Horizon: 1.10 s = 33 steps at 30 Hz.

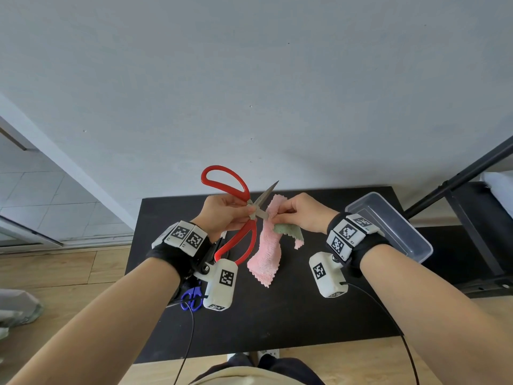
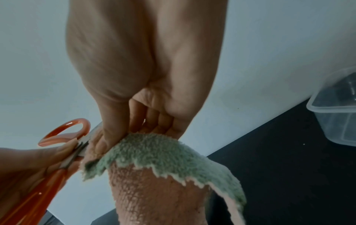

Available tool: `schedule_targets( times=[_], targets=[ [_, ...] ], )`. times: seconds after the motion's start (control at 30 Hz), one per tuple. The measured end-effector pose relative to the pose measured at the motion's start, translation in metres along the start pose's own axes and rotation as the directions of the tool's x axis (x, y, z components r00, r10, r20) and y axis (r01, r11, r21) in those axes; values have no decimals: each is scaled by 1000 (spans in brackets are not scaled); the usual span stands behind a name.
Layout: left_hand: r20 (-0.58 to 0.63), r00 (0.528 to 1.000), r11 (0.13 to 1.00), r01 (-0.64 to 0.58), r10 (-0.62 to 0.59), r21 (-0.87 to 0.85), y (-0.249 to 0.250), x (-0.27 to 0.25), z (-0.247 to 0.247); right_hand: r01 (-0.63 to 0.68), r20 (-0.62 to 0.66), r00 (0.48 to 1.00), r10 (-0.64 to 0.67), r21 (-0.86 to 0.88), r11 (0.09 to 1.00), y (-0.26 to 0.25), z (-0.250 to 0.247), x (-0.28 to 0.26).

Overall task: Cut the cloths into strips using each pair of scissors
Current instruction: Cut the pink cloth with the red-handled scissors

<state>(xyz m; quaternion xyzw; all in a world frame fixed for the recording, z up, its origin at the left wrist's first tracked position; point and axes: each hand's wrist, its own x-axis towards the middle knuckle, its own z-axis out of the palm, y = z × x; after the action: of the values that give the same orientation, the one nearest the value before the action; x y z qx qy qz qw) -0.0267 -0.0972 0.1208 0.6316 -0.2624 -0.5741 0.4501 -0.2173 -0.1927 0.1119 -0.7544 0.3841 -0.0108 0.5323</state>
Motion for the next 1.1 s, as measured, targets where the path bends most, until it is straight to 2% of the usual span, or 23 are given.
schedule_targets(
  times=[0.2, 0.4, 0.57, 0.73, 0.9, 1.0, 1.1],
  targets=[
    [-7, 1000, 1000, 1, -1, 3, -7, 1, 1, -31, 13, 999, 32, -89, 996, 7, -5, -1],
    [-11, 1000, 999, -8, 8, -34, -7, 0, 1, -21, 4, 1000, 22, -77, 997, 4, -8, -6],
    [24, 999, 999, -31, 31, -34, 2, 0, -1, -7, -96, 995, 11, 39, 999, 7, -7, -7],
    [74, 996, 998, -43, 39, 44, -1, -2, -4, -53, -59, 996, 59, 112, 992, 13, -2, -7],
    [106, 994, 994, -52, 42, 97, -2, -4, -5, -91, 6, 996, 93, 311, 946, 11, 0, -11],
    [114, 993, 993, -56, 43, 107, -2, -5, -5, -124, 30, 992, 121, 318, 940, 10, 1, -9],
    [139, 990, 993, -53, 38, 109, -1, -6, -7, -155, 0, 987, 162, 285, 946, 16, -3, -7]
  ],
)
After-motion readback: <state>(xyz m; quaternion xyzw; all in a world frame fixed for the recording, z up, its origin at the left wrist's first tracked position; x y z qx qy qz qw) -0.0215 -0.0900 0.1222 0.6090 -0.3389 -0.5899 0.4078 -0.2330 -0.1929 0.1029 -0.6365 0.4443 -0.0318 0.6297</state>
